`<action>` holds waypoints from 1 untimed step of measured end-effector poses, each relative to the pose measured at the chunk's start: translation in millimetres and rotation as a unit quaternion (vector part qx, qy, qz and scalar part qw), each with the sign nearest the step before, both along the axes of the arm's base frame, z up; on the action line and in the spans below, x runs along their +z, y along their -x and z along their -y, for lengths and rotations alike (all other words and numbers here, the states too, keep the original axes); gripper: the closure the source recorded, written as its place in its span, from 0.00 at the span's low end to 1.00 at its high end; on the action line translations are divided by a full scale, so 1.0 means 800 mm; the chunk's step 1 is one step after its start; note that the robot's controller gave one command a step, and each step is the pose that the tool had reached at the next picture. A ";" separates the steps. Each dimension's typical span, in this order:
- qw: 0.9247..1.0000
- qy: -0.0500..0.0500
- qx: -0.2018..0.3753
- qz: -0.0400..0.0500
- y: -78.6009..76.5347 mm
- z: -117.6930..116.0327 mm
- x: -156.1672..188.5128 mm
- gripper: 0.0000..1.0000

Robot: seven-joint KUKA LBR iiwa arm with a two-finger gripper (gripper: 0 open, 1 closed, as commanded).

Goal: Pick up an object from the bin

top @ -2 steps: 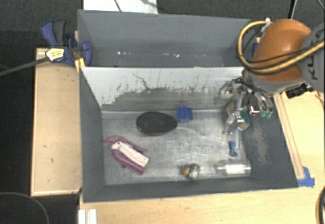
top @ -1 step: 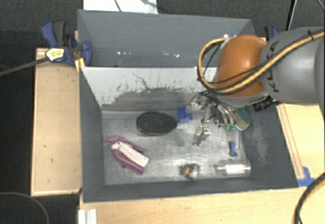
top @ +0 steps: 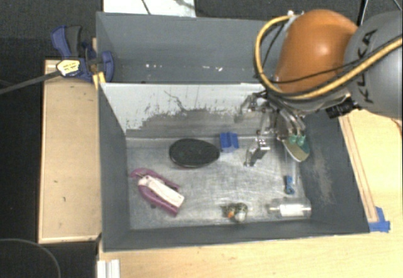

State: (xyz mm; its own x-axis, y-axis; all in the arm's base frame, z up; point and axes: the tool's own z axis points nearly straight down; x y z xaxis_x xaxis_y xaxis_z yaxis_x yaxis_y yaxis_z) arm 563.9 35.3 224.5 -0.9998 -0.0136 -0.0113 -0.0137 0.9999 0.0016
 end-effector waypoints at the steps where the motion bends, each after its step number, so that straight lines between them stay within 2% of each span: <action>1: 0.987 -0.005 -0.157 0.005 -0.019 -0.013 -0.161 0.00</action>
Offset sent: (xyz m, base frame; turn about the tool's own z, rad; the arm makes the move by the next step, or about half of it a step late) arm 0.0095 0.0084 -0.1545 0.3340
